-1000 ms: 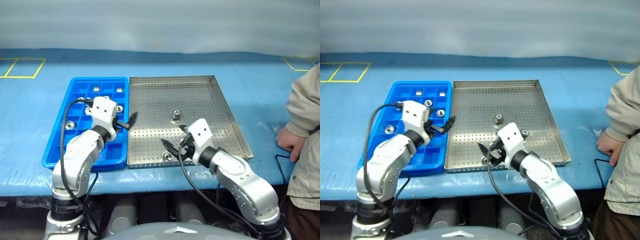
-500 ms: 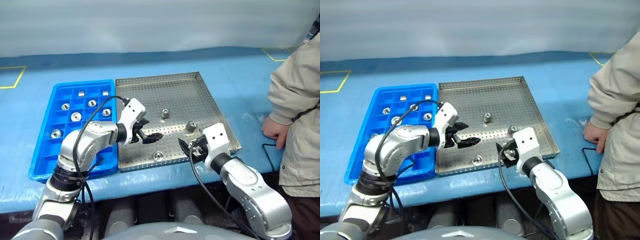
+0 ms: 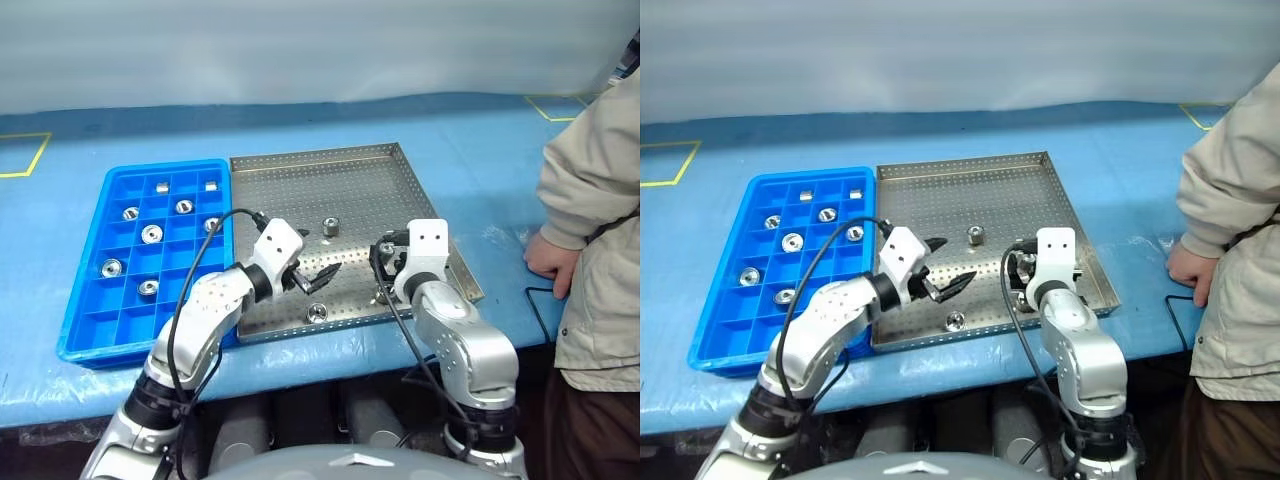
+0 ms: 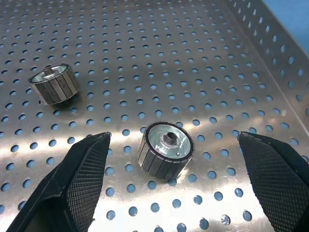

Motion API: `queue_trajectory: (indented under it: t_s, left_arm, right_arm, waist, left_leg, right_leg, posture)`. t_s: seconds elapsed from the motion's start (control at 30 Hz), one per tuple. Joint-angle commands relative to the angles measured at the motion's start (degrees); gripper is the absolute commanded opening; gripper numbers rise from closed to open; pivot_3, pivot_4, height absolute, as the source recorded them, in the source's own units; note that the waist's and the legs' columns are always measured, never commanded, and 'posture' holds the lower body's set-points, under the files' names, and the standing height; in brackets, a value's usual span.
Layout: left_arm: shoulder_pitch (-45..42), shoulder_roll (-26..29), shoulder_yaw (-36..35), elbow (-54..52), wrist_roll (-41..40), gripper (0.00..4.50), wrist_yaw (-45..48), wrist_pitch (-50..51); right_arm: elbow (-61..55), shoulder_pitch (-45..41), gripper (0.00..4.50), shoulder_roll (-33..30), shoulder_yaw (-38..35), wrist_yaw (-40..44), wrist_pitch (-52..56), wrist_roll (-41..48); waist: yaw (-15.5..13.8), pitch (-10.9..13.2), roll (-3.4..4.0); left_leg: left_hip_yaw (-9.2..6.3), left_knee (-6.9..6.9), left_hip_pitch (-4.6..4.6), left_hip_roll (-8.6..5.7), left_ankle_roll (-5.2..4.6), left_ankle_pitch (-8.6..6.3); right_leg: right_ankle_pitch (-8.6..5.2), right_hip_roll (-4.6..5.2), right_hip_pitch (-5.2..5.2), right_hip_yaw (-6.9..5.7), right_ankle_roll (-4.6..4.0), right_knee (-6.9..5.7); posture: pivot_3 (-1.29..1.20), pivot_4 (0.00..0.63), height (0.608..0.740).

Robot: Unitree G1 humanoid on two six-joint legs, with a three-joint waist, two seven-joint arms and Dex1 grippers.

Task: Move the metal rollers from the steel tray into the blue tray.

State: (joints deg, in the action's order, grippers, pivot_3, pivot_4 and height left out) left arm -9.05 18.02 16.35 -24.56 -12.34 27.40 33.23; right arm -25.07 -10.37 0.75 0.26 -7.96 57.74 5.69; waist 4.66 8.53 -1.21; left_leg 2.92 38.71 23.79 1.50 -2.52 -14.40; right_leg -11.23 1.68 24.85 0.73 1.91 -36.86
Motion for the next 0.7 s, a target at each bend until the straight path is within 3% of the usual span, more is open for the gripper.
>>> queue_trajectory:
  t_s: [0.03, 0.17, 0.2, 0.3, 0.47, 0.7]
  left_arm:
    - [1.88, -0.56, -0.40, -4.80, -1.12, 4.48, 0.10, -1.95]
    - [2.77, 0.33, -0.02, -5.12, 0.08, 4.48, 0.28, -2.03]
    - [2.79, 0.43, -0.07, -5.16, 0.15, 4.50, 0.24, -2.05]
    - [2.77, 0.89, -0.09, -5.18, 0.64, 4.50, 0.21, -2.19]
    - [2.89, 0.79, -0.91, -4.97, 0.82, 4.50, -0.22, -3.08]
    - [2.33, -3.74, -6.26, -4.50, 1.93, 4.50, -7.54, -4.67]
  right_arm:
    - [3.55, -2.83, 4.50, 0.71, -1.69, -0.90, -1.97, -0.93]
    - [7.01, -4.52, 4.50, 1.80, -3.05, -1.45, -1.01, -1.26]
    - [7.39, -4.77, 4.31, 2.03, -3.31, -1.69, -0.56, -1.43]
    - [7.75, -5.04, 3.60, 2.12, -3.79, -1.71, 0.75, -1.62]
    - [6.52, -4.90, 1.91, 2.21, -3.36, -1.31, 1.97, -1.56]
    - [2.98, -9.17, 1.83, -0.71, 2.52, 2.02, 1.48, -2.32]
  waist:
    - [-0.15, 0.00, 0.00]
    - [-0.49, 0.00, 0.04]
    - [-0.57, 0.01, 0.04]
    - [-0.77, 0.01, 0.05]
    - [-0.86, 0.01, 0.06]
    - [-0.94, 0.05, 0.11]
  left_leg:
    - [0.01, 0.00, 0.00, 0.00, -0.01, -0.01]
    - [0.00, 0.00, -0.03, 0.01, -0.02, 0.00]
    - [0.00, 0.00, -0.04, 0.01, -0.02, 0.00]
    - [0.01, 0.00, -0.03, 0.01, -0.02, 0.00]
    - [0.00, 0.00, -0.03, 0.01, -0.02, 0.00]
    - [0.02, 0.00, -0.04, 0.02, -0.02, 0.00]
  right_leg:
    - [0.00, 0.00, 0.00, 0.00, 0.01, 0.01]
    - [-0.07, -0.06, -0.02, 0.00, 0.14, -0.01]
    - [-0.07, -0.07, -0.03, -0.01, 0.14, -0.01]
    - [-0.06, -0.07, -0.02, 0.00, 0.15, -0.01]
    - [-0.07, -0.08, -0.02, -0.01, 0.15, -0.01]
    - [-0.05, -0.08, -0.02, 0.00, 0.19, -0.01]
  posture:
    - [-0.10, 0.150, 0.740]
    - [-0.08, 0.150, 0.740]
    - [-0.08, 0.150, 0.740]
    - [-0.07, 0.150, 0.740]
    - [-0.07, 0.150, 0.740]
    - [-0.01, 0.150, 0.740]
